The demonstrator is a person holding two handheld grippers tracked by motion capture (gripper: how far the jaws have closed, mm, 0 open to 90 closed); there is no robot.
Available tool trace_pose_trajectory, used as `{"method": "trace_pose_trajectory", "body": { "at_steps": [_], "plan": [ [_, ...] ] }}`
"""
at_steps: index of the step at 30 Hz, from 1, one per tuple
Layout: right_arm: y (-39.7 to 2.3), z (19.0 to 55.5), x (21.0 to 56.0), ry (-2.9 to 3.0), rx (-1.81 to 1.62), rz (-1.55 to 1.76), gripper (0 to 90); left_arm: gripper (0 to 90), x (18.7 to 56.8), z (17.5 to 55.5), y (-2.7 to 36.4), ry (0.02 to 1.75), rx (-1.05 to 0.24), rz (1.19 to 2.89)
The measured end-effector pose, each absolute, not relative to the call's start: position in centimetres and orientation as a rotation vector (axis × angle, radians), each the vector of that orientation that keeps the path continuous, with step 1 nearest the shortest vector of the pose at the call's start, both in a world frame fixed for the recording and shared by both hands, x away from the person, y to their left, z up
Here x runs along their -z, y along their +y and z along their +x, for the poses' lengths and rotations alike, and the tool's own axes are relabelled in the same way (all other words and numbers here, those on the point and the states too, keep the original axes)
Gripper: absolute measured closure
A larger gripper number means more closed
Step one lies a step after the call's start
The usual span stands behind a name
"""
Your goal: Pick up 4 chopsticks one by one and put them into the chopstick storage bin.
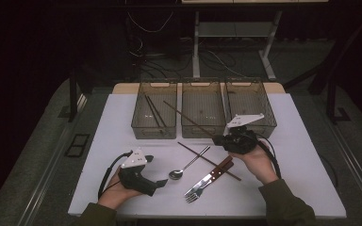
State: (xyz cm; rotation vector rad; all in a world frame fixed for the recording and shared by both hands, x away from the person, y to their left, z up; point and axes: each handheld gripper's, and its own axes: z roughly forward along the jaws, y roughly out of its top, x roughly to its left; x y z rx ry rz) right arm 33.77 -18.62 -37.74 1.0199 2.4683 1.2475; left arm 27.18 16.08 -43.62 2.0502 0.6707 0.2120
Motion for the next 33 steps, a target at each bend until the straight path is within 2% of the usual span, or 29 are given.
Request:
{"method": "trace_pose_trajectory", "body": {
  "at_steps": [33],
  "plan": [
    [-10.0, 41.8, 35.5, 2.467, -1.104, 1.108, 83.7, 0.0, 43.5, 27.2, 16.0, 0.654, -0.208, 2.044]
  ]
}}
